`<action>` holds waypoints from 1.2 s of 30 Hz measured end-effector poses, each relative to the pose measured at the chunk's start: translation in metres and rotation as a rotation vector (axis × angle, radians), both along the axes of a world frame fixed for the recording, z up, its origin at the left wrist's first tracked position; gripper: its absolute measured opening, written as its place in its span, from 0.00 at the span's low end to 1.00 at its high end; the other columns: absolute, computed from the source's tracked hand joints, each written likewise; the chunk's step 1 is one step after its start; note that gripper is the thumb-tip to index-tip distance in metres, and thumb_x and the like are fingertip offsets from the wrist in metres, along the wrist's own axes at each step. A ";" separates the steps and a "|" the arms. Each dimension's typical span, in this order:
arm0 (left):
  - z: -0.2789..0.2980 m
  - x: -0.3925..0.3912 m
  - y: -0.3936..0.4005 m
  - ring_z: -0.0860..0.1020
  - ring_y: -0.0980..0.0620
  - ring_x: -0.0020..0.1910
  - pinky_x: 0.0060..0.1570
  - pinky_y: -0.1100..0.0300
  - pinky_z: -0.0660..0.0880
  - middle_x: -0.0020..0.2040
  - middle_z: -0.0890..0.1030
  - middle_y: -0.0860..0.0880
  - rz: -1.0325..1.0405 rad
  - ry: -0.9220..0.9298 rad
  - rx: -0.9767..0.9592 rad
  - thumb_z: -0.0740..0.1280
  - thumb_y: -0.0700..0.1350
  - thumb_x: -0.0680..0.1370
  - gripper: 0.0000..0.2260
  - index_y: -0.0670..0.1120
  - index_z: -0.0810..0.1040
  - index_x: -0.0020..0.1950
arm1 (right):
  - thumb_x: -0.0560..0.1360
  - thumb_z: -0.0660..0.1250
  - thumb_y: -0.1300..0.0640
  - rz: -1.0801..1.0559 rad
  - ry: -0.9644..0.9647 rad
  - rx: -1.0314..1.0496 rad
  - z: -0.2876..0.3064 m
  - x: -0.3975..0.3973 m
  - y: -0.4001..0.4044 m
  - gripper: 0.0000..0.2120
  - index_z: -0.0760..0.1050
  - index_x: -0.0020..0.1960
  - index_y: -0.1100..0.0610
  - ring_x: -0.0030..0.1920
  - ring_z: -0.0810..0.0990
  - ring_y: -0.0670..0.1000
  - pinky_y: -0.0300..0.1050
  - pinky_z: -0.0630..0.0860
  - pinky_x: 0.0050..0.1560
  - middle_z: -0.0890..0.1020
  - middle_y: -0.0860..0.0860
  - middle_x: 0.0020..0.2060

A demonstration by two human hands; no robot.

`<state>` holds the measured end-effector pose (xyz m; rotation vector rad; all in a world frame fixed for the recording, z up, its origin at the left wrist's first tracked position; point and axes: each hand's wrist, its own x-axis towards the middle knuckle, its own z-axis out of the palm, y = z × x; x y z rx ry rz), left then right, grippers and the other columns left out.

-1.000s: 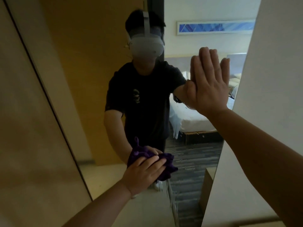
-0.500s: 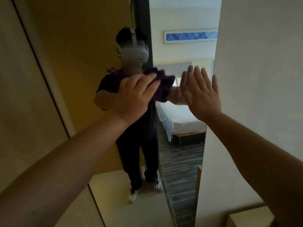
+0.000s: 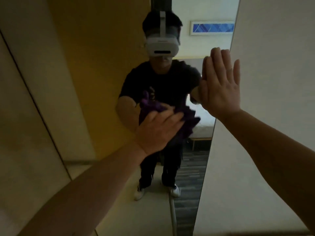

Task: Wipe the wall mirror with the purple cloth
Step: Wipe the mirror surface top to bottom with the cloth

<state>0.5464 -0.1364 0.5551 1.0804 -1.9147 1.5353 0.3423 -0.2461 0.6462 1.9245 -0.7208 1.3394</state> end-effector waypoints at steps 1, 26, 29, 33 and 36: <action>-0.037 0.003 0.004 0.75 0.47 0.62 0.53 0.51 0.68 0.68 0.76 0.52 0.001 -0.020 0.048 0.66 0.43 0.80 0.14 0.51 0.77 0.66 | 0.85 0.51 0.51 0.016 -0.007 -0.019 -0.001 0.001 -0.002 0.26 0.53 0.79 0.61 0.77 0.53 0.66 0.65 0.46 0.76 0.57 0.63 0.78; 0.171 -0.065 -0.032 0.71 0.40 0.70 0.67 0.44 0.65 0.71 0.74 0.44 0.069 0.224 -0.165 0.61 0.41 0.81 0.17 0.44 0.75 0.70 | 0.85 0.49 0.49 -0.108 0.012 0.250 -0.023 -0.068 -0.026 0.28 0.49 0.80 0.61 0.79 0.40 0.56 0.61 0.40 0.78 0.50 0.60 0.80; 0.153 -0.071 -0.040 0.68 0.40 0.73 0.72 0.43 0.63 0.74 0.70 0.43 0.110 0.191 -0.173 0.62 0.44 0.80 0.20 0.43 0.72 0.72 | 0.84 0.49 0.49 -0.090 -0.045 0.173 -0.028 -0.062 -0.037 0.28 0.49 0.79 0.62 0.79 0.44 0.58 0.58 0.38 0.77 0.53 0.62 0.79; 0.129 -0.071 -0.039 0.69 0.41 0.73 0.71 0.44 0.64 0.73 0.71 0.43 0.089 0.125 -0.149 0.61 0.44 0.80 0.20 0.43 0.73 0.72 | 0.84 0.48 0.49 -0.070 -0.109 0.053 -0.034 -0.055 -0.051 0.28 0.47 0.80 0.61 0.79 0.44 0.56 0.59 0.39 0.77 0.56 0.63 0.78; 0.092 -0.074 -0.041 0.68 0.41 0.73 0.71 0.44 0.63 0.73 0.71 0.43 0.063 0.073 -0.114 0.58 0.45 0.82 0.19 0.44 0.73 0.72 | 0.83 0.51 0.49 -0.049 -0.143 -0.019 -0.036 -0.053 -0.057 0.29 0.51 0.79 0.62 0.78 0.45 0.55 0.63 0.44 0.76 0.59 0.65 0.76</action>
